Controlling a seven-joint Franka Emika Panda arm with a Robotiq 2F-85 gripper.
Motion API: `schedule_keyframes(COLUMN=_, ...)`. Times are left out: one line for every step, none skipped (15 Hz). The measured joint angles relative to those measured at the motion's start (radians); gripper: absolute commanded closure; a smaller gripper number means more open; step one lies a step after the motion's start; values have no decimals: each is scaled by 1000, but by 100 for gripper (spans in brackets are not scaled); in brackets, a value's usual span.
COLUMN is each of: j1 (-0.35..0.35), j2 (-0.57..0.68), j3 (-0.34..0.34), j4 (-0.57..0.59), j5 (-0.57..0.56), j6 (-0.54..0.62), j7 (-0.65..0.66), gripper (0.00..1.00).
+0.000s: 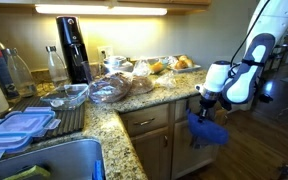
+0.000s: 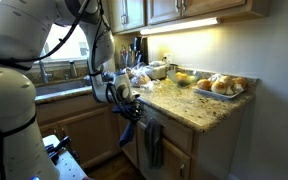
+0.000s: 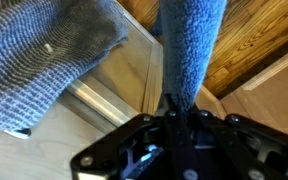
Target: Remove the blue cloth from the countertop and hang it on the drawer
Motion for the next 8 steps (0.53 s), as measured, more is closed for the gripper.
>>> schedule_keyframes(j1=46, j2=0, j3=-44, j4=0, j5=0, j6=-2, j7=10, gripper=94)
schedule_keyframes(j1=90, j2=0, j3=-84, j4=0, j5=0, j6=-3, j7=19, gripper=94)
schedule_keyframes(j1=132, j2=0, j3=-121, j4=0, j5=0, j6=-4, j7=29, gripper=94)
schedule_keyframes(j1=176, j2=0, j3=-158, j4=0, j5=0, j6=-6, j7=37, gripper=94)
schedule_keyframes(j1=215, j2=0, j3=-189, j4=0, j5=0, j6=-6, j7=44, gripper=94)
schedule_keyframes(j1=252, j2=0, j3=-218, j4=0, j5=0, j6=-7, j7=54, gripper=94)
schedule_keyframes(j1=286, j2=0, j3=-244, j4=0, j5=0, j6=-8, j7=63, gripper=94)
schedule_keyframes(j1=319, j2=0, j3=-267, j4=0, j5=0, j6=-10, j7=72, gripper=94)
